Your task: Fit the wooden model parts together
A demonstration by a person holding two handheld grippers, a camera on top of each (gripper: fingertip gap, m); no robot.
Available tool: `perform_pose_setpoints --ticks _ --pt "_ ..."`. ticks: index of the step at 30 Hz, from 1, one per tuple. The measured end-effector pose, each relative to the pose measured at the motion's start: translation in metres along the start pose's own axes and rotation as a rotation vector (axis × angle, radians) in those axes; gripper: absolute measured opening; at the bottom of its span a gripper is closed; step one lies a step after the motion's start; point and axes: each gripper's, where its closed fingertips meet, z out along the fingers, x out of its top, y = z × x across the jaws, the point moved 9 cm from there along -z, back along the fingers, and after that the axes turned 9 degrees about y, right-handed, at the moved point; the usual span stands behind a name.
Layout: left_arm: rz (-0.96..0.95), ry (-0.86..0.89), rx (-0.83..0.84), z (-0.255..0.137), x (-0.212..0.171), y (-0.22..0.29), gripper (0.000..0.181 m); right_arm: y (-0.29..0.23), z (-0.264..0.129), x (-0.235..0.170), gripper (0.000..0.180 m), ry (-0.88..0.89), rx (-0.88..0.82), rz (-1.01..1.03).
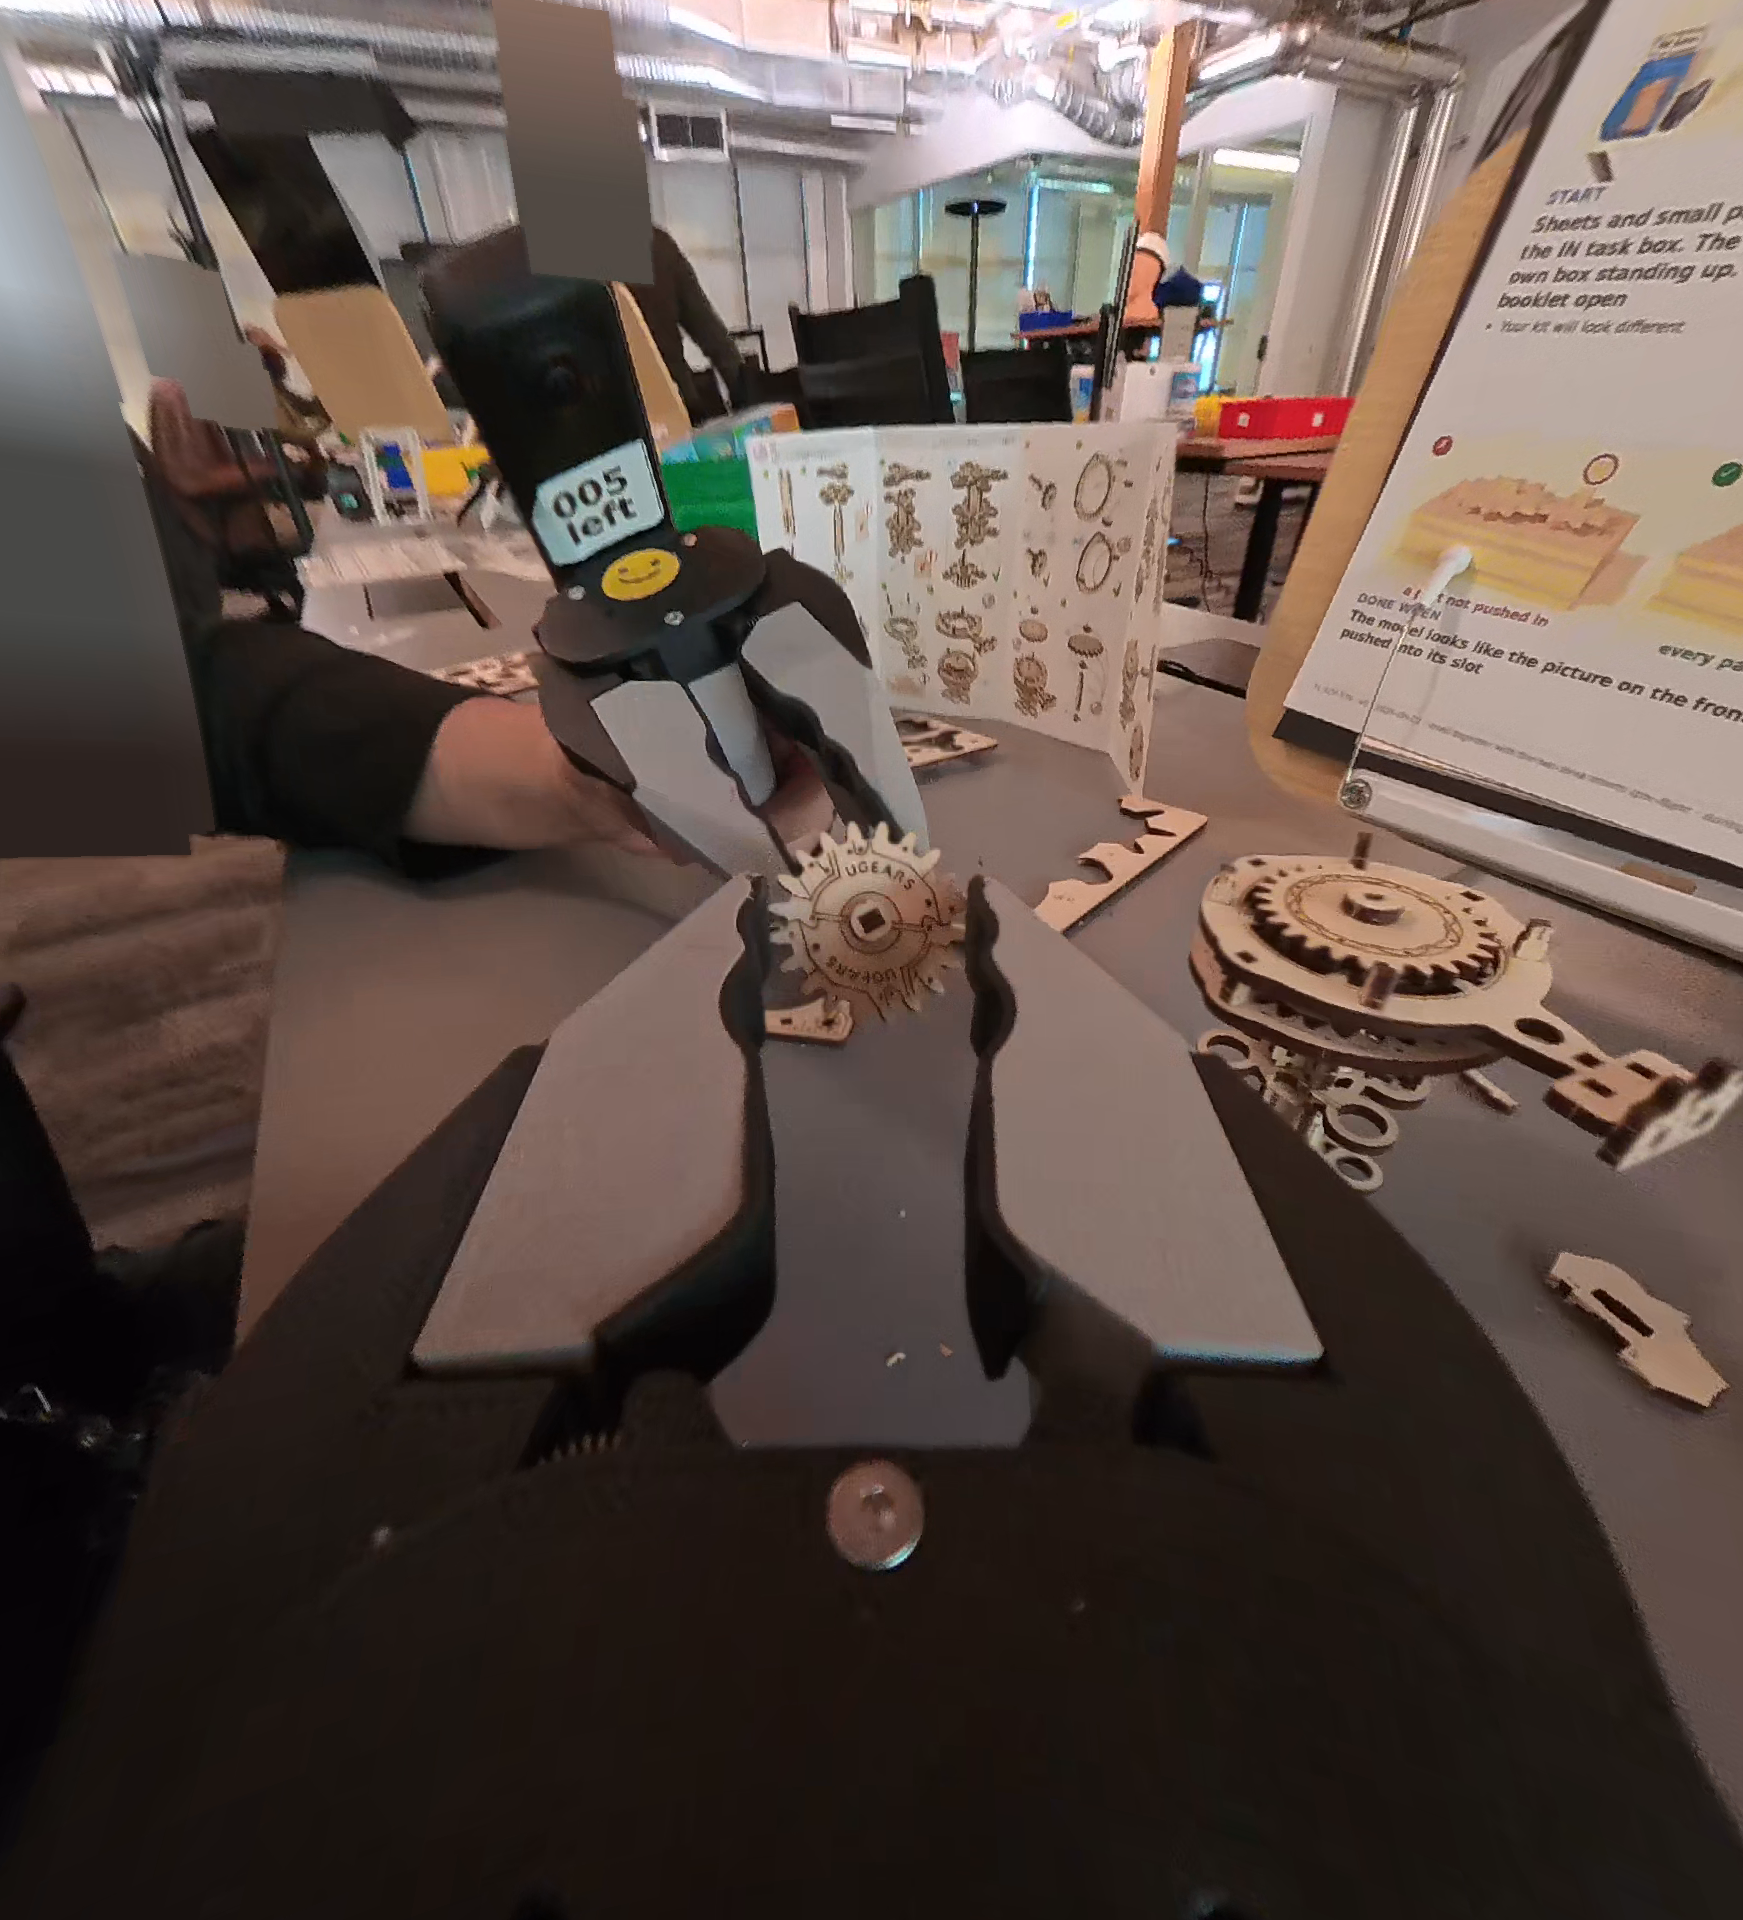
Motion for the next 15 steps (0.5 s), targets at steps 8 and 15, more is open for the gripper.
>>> perform_pose_setpoints --ticks 8,15 --pt "-0.128 0.028 -0.050 -0.003 -0.003 -0.005 0.020 0.000 -0.003 0.003 0.034 0.038 0.015 -0.002" --pt "-0.137 0.054 -0.119 0.001 0.002 0.005 0.000 -0.004 -0.001 0.004 0.034 0.076 0.067 -0.006"
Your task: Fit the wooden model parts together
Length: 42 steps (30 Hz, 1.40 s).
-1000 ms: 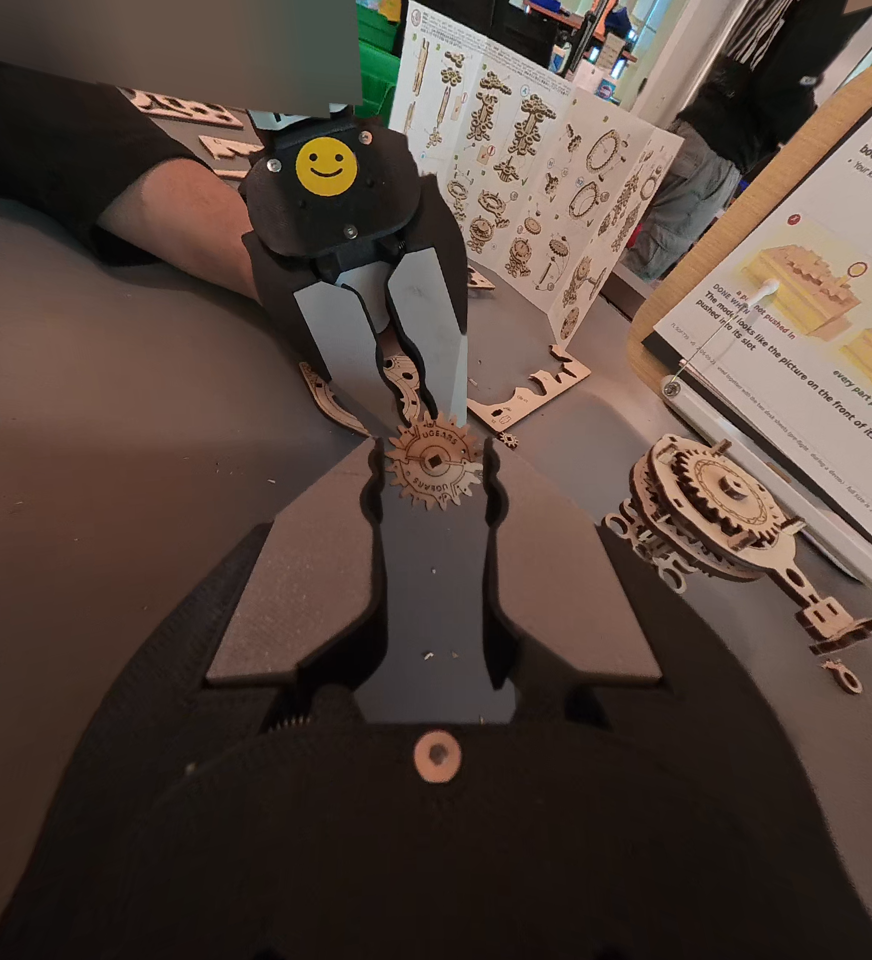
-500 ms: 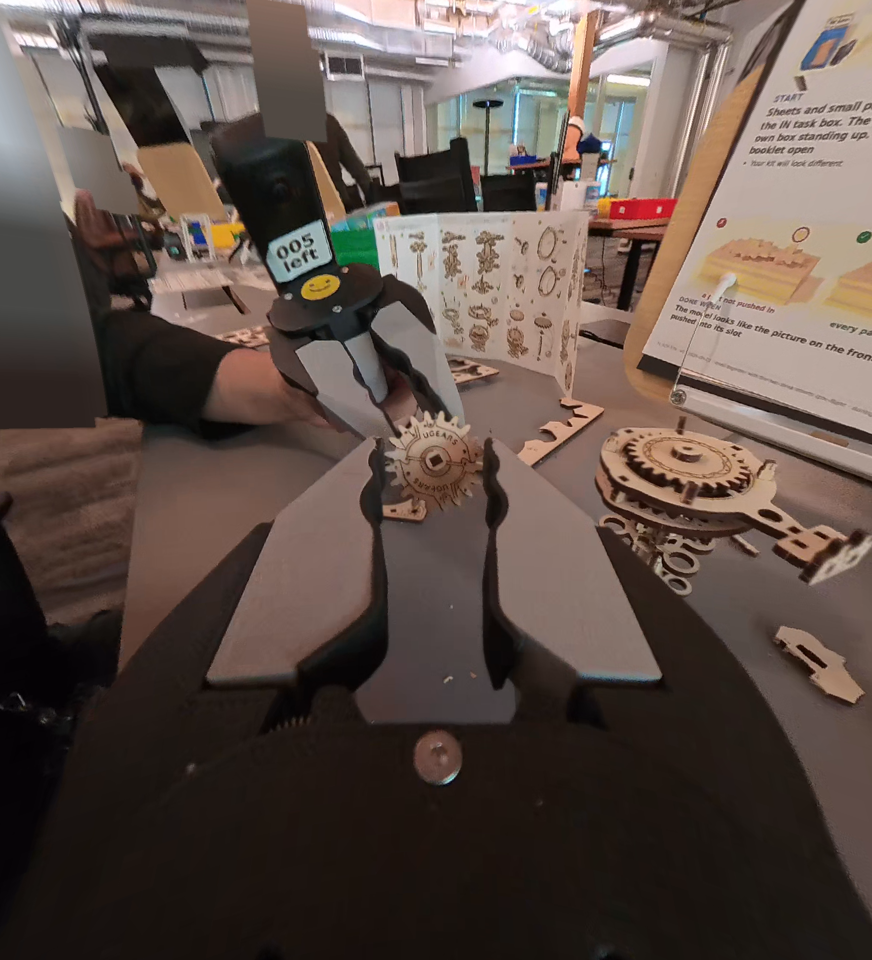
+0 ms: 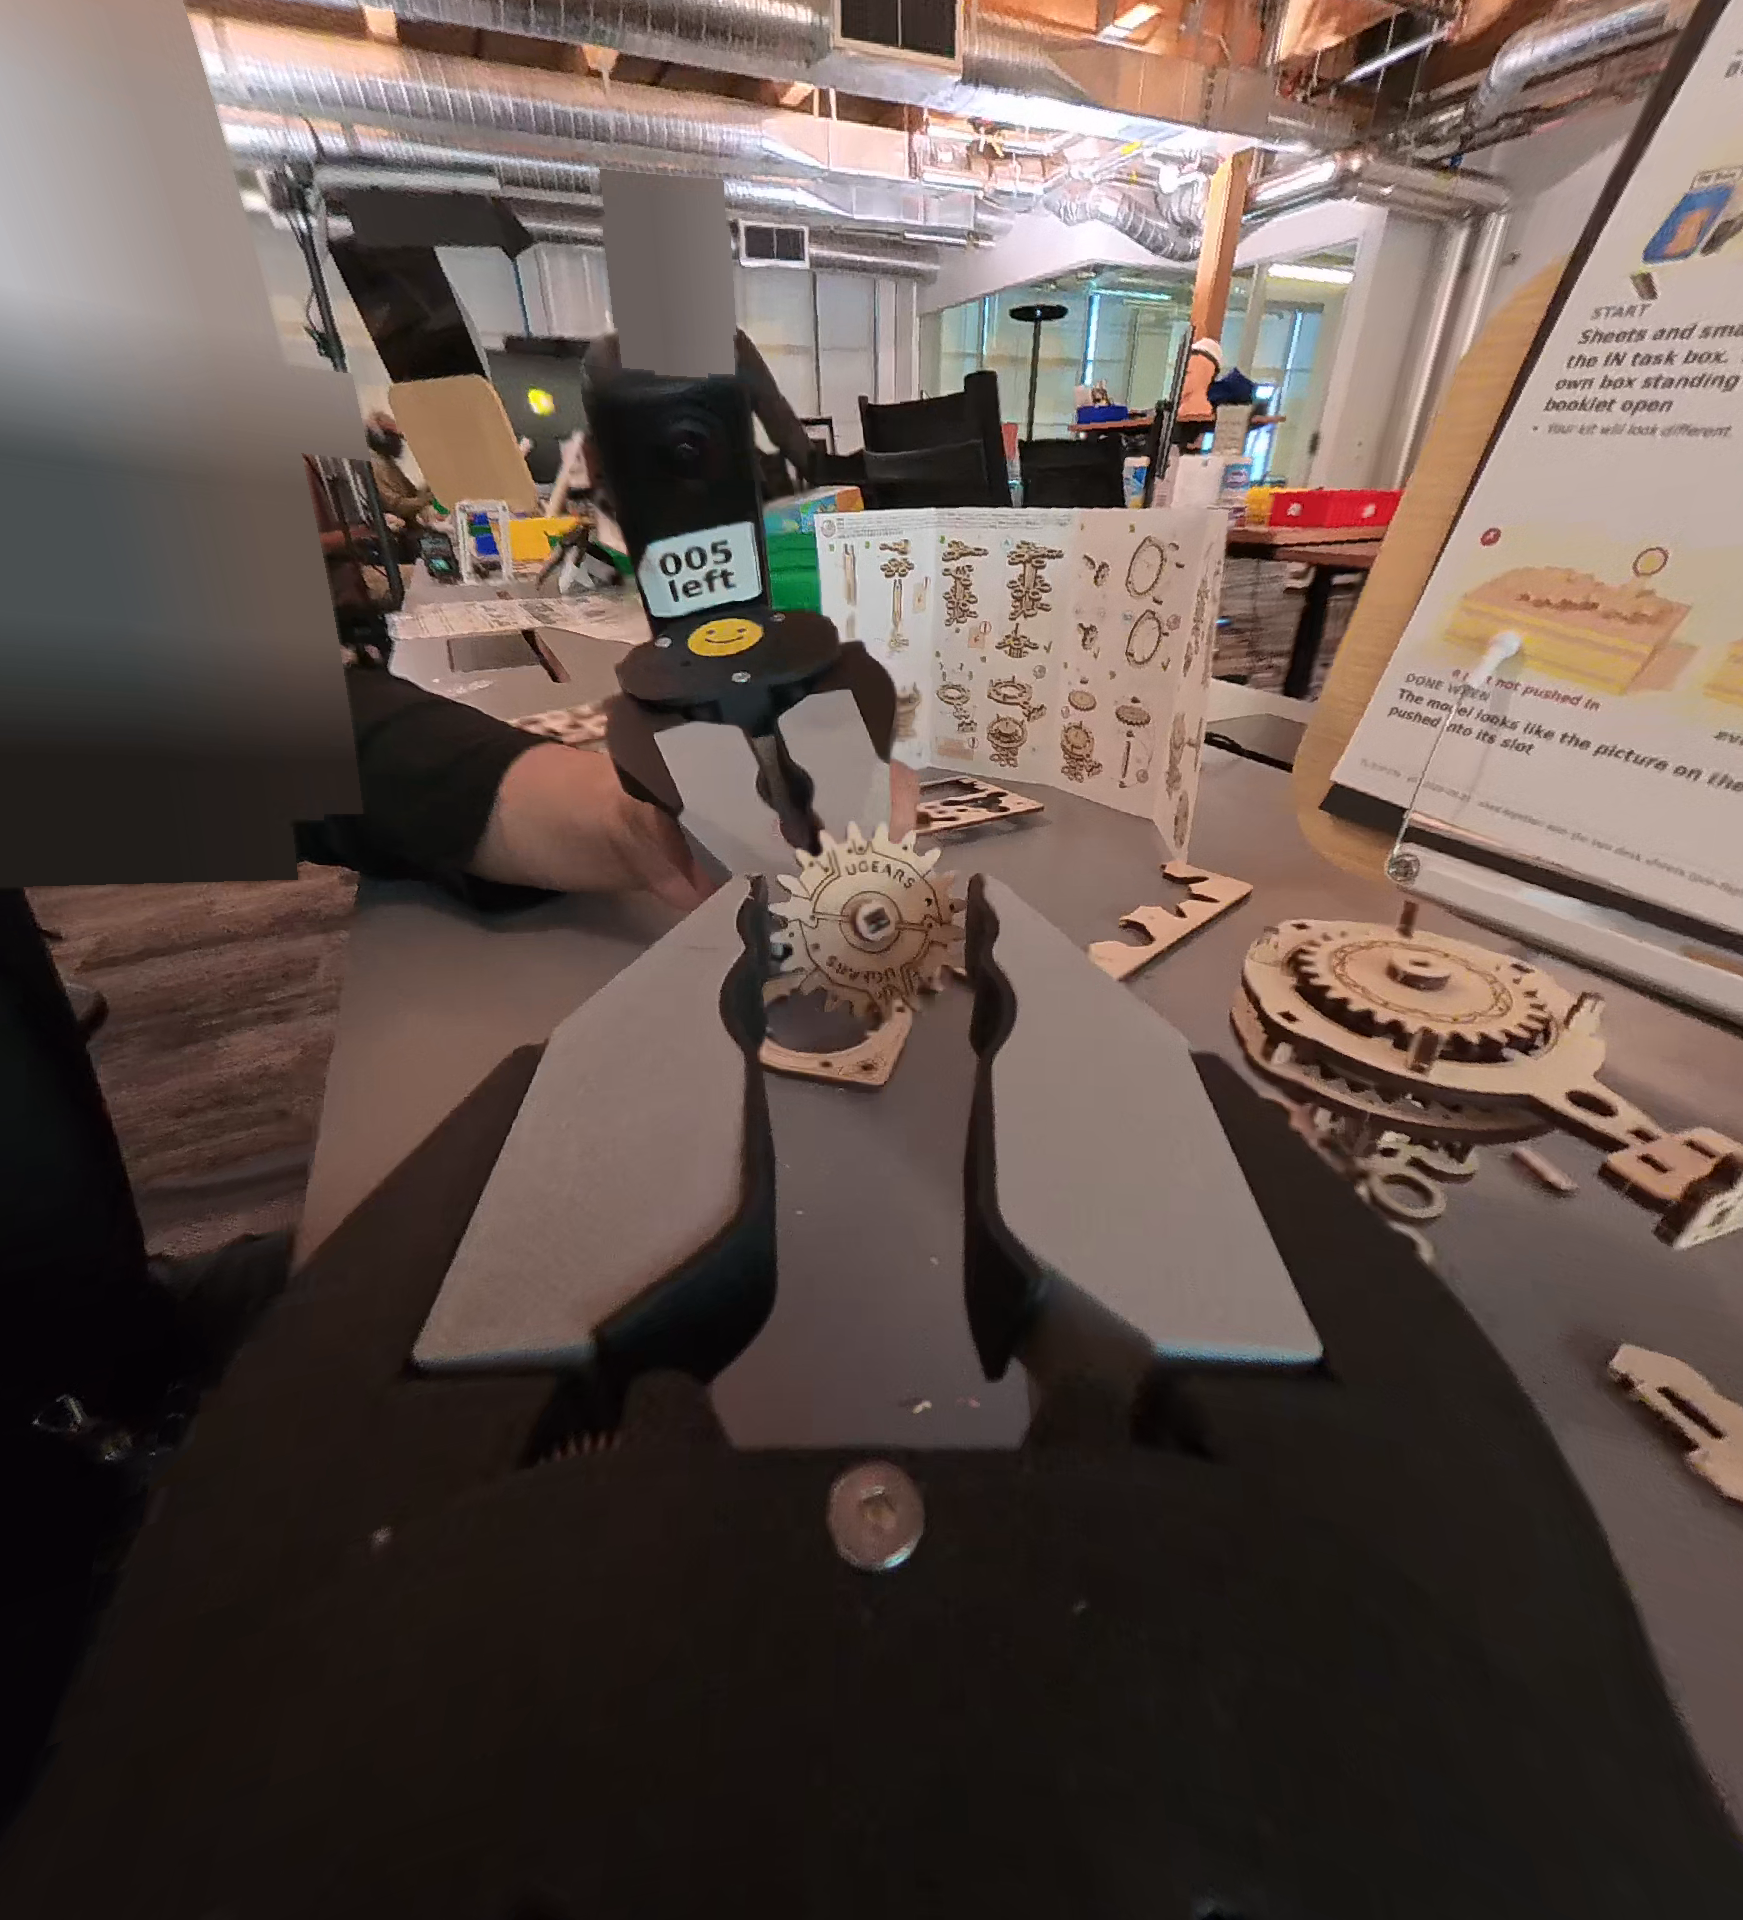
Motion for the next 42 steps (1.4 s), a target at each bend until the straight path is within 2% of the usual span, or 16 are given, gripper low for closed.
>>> perform_pose_setpoints --ticks 6,12,18,28,33,38,42 --pt "-0.029 0.008 0.001 0.002 0.001 0.000 0.000 0.014 -0.003 -0.003 0.034 0.019 -0.021 0.294" --pt "0.052 -0.021 0.076 0.004 0.000 0.001 0.000 0.022 -0.004 -0.011 0.034 -0.017 -0.054 0.458" --pt "0.131 -0.080 0.098 0.009 -0.005 0.007 0.005 0.029 -0.009 -0.013 0.034 0.023 -0.059 0.574" --pt "0.113 -0.098 0.115 0.006 -0.013 0.004 0.005 0.032 -0.029 0.003 0.034 0.126 -0.114 0.478" --pt "0.130 -0.113 0.112 0.007 -0.014 0.006 0.006 0.072 -0.060 0.036 0.034 0.125 -0.182 0.419" --pt "0.139 -0.145 0.125 0.008 -0.013 0.001 0.008 0.137 -0.061 0.072 0.033 -0.103 -0.179 0.336" --pt "0.132 -0.187 0.211 0.004 0.001 -0.028 0.021 0.165 -0.037 0.078 0.034 -0.290 -0.057 0.329"
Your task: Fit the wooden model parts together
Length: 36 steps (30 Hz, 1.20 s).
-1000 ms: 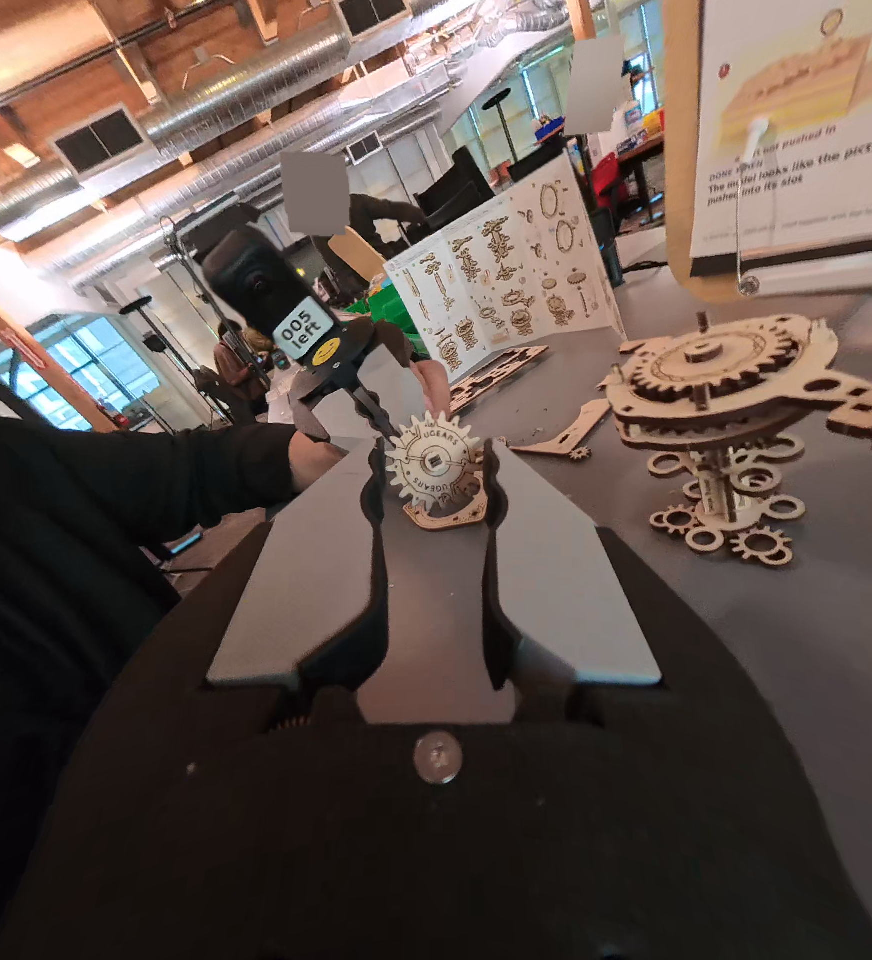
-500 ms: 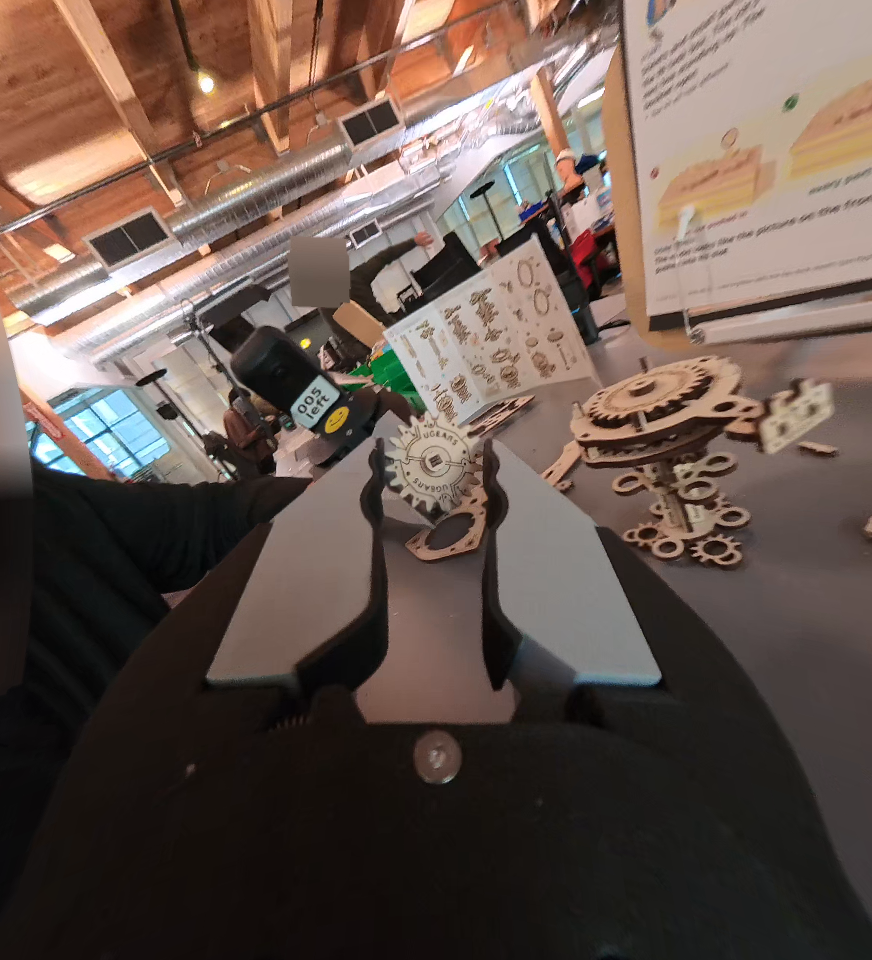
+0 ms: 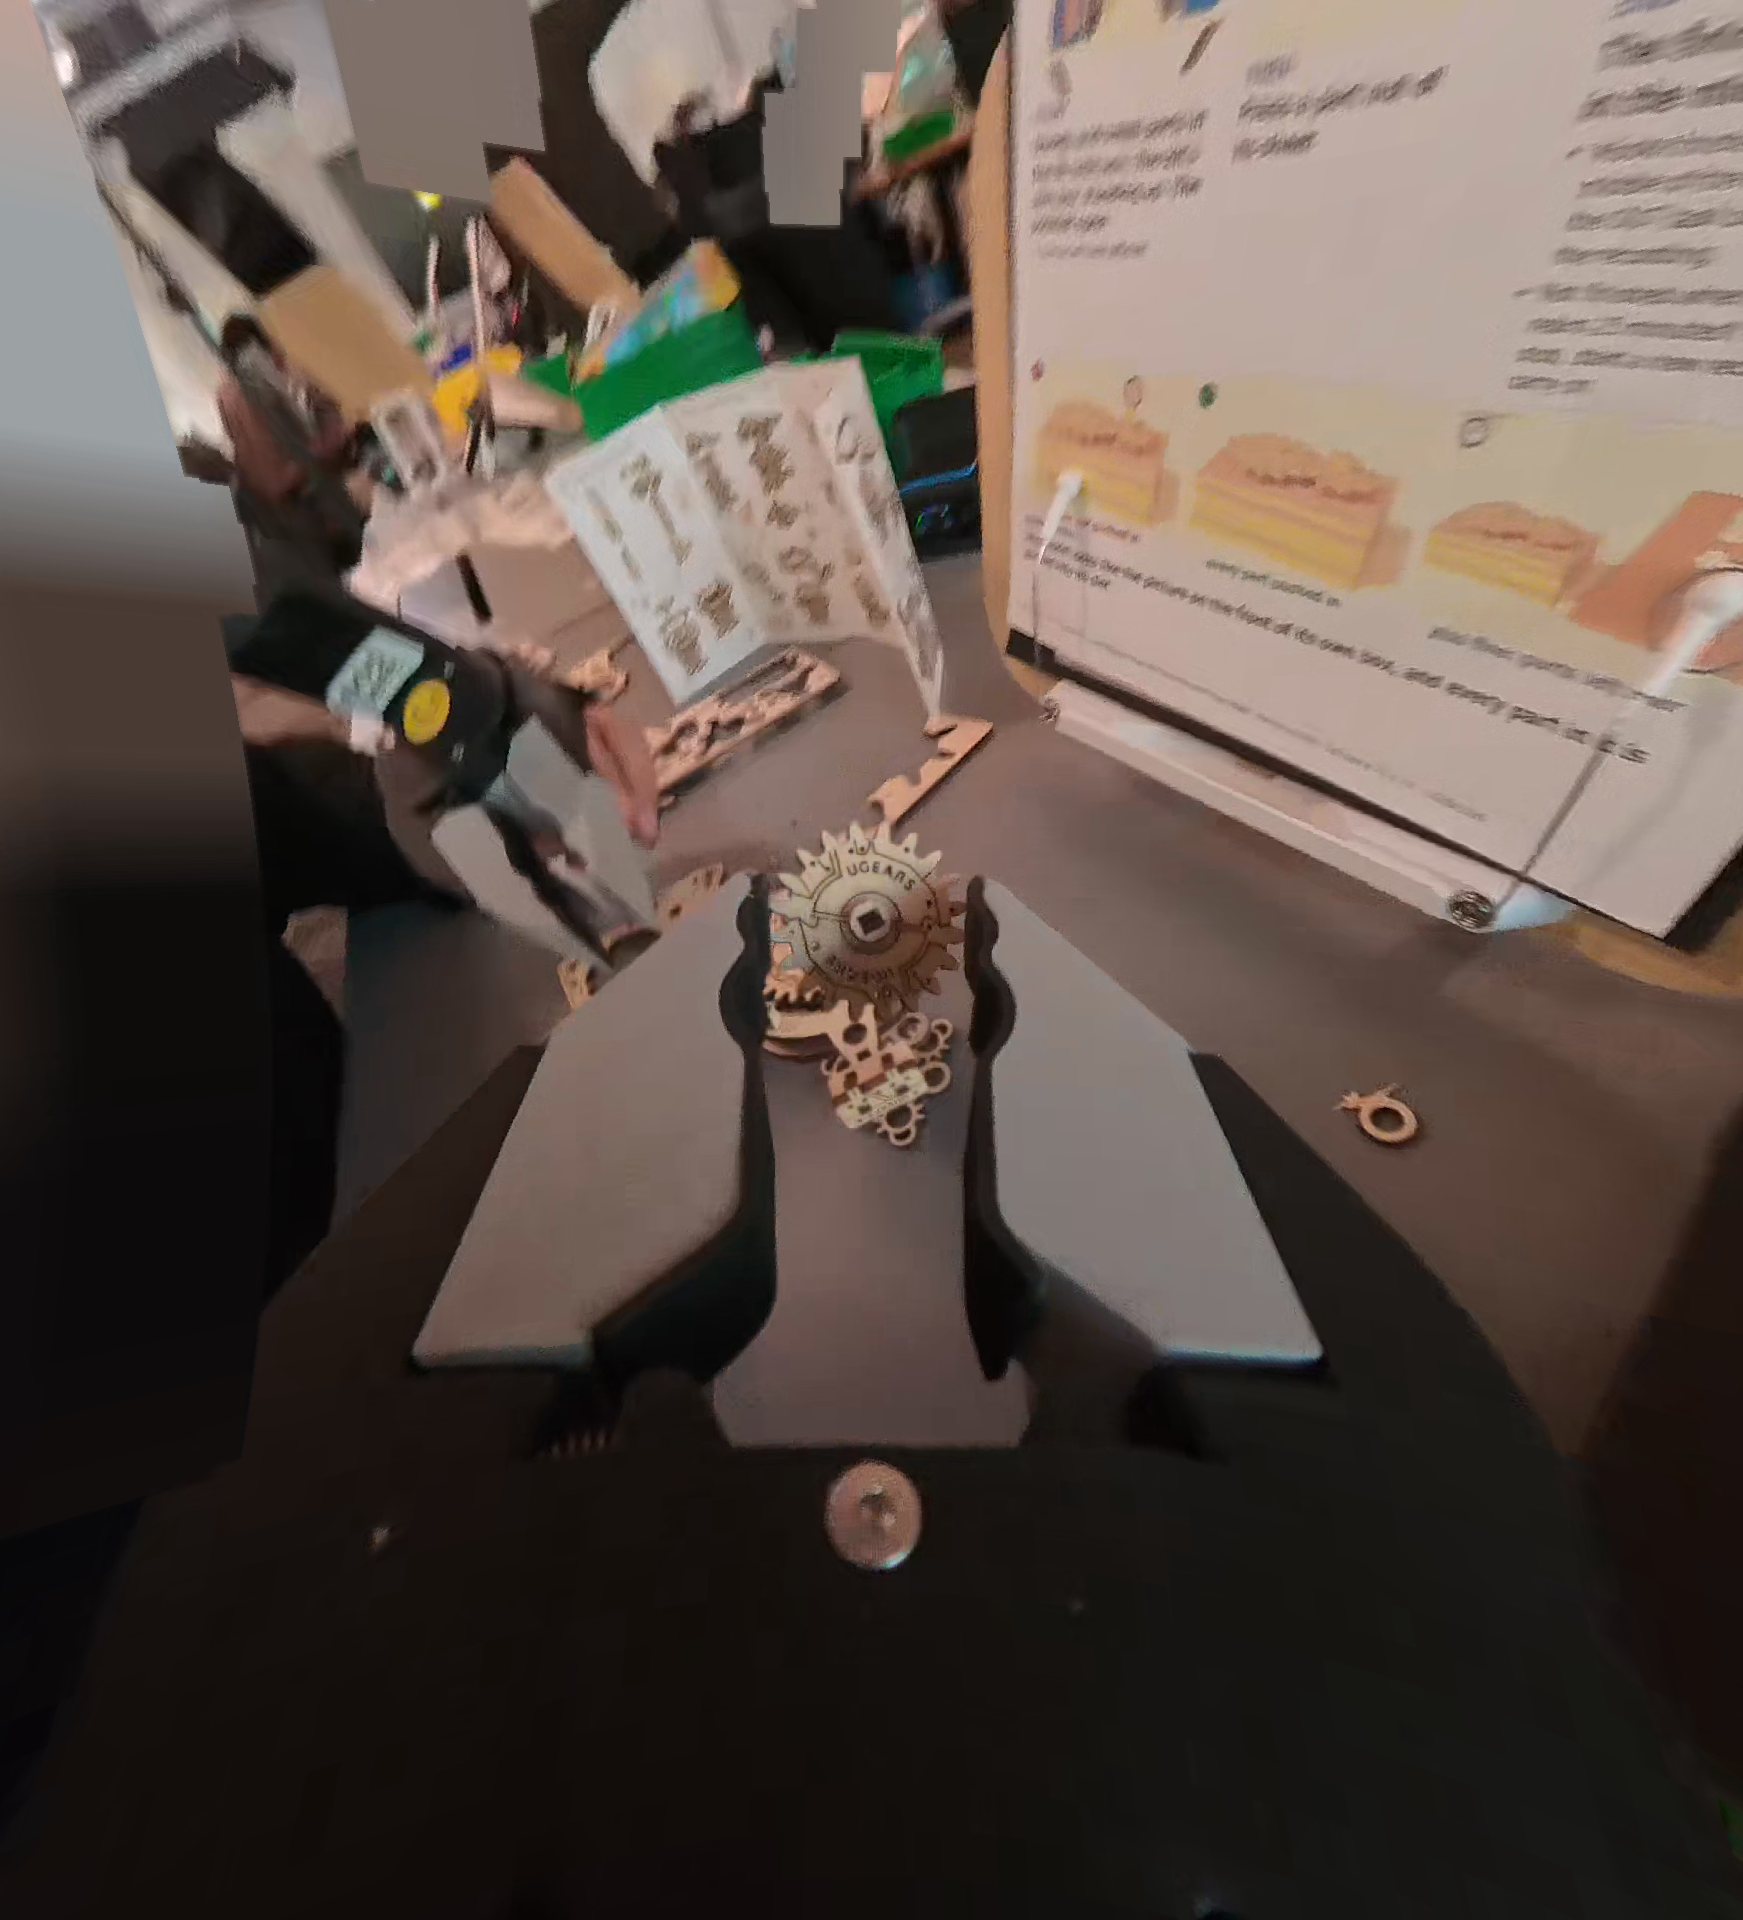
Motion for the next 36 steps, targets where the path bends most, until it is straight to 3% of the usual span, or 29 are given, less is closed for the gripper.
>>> perform_pose_setpoints --ticks 2,5,9,13,24,36 --pt "-0.057 -0.028 0.005 0.004 0.006 -0.018 0.030 0.001 0.013 0.000 0.034 -0.097 0.037 -0.038" --pt "-0.135 -0.091 0.001 0.016 0.012 -0.045 0.068 -0.001 0.026 -0.007 0.034 -0.203 0.078 -0.073" --pt "-0.184 -0.144 -0.005 0.036 0.011 -0.076 0.078 -0.003 0.031 -0.010 0.034 -0.290 0.084 -0.105" --pt "-0.250 -0.194 -0.115 0.053 0.006 -0.080 0.093 -0.007 0.034 -0.006 0.034 -0.324 0.113 -0.129" --pt "-0.230 -0.193 -0.181 0.062 0.010 -0.076 0.084 -0.009 0.046 -0.011 0.034 -0.453 0.114 -0.231" --pt "-0.229 -0.207 -0.238 0.070 -0.001 -0.077 0.070 -0.015 0.044 -0.011 0.034 -0.461 0.123 -0.248"
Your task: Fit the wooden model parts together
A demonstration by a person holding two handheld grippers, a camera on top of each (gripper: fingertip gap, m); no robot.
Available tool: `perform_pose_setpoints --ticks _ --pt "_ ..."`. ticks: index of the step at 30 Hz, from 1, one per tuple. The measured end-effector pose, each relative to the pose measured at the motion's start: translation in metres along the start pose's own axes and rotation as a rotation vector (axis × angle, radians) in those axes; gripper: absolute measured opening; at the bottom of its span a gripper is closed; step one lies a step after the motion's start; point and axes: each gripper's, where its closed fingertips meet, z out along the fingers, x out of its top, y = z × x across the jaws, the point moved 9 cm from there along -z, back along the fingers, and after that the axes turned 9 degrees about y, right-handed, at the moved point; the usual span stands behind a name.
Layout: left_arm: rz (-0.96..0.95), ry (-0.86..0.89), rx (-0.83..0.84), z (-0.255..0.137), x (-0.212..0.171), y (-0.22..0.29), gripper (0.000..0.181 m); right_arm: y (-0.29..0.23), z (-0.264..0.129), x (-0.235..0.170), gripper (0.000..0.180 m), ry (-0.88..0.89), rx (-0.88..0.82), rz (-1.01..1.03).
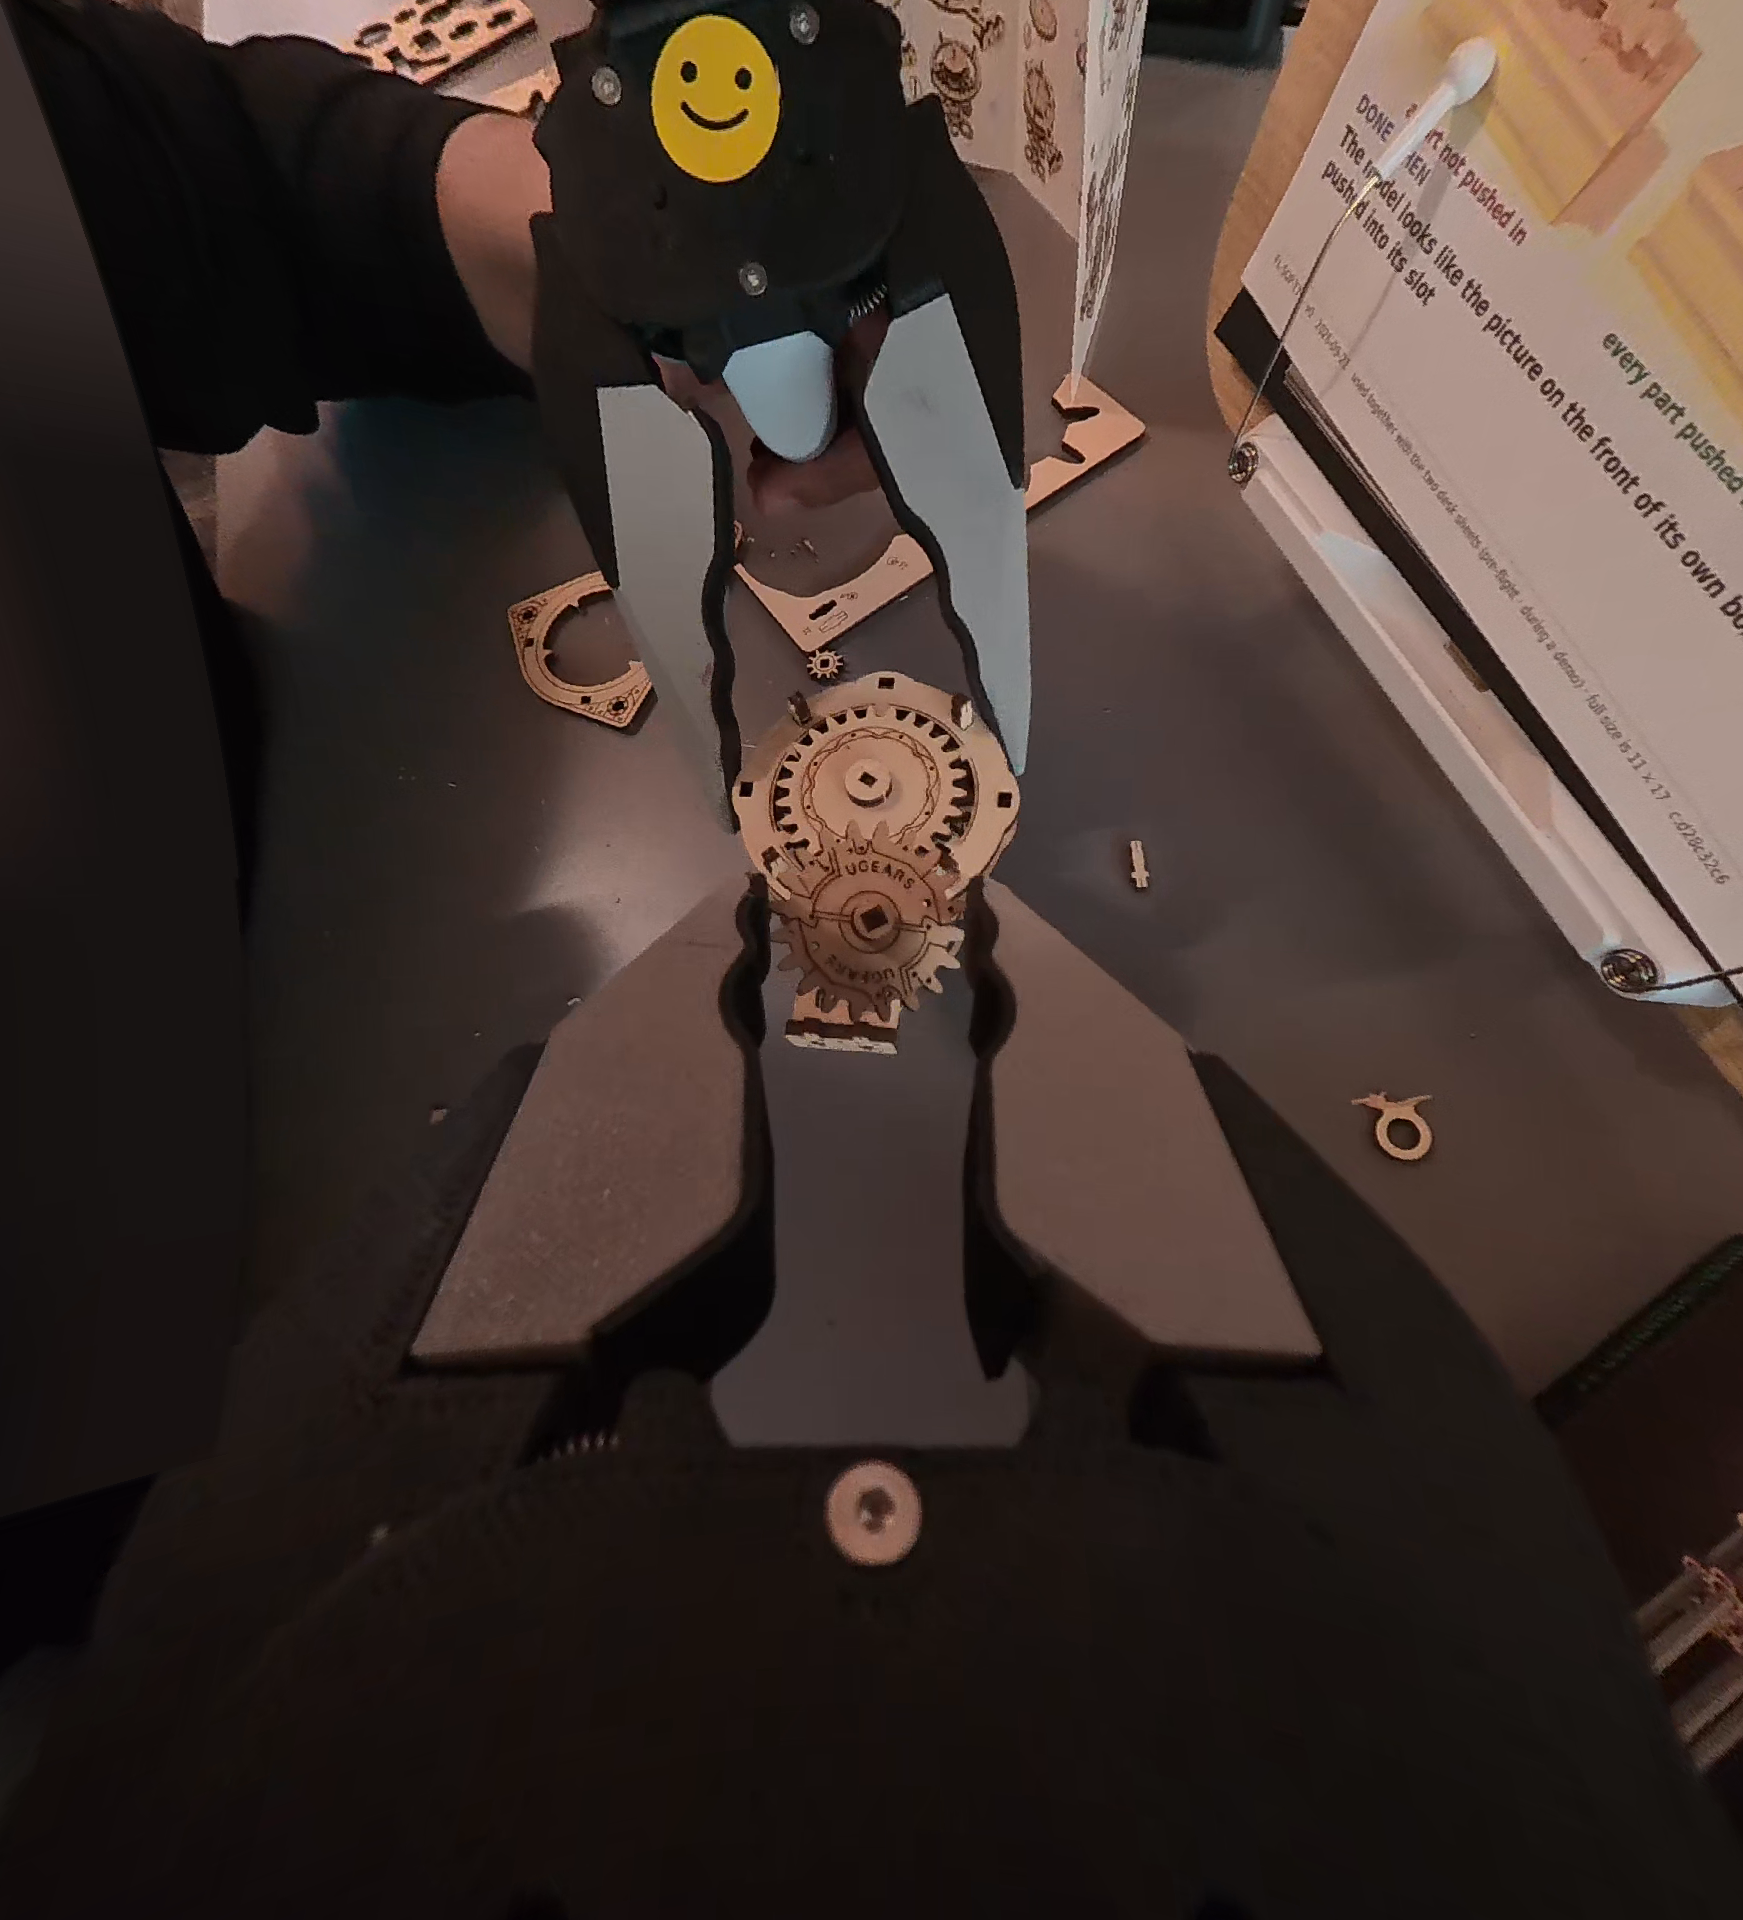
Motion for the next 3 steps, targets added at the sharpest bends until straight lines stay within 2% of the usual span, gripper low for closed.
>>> perform_pose_setpoints --ticks 3 --pt "0.007 -0.002 0.002 0.0002 0.0003 0.0008 0.070 -0.0014 0.0031 -0.0013 0.035 -0.026 -0.004 -0.024"
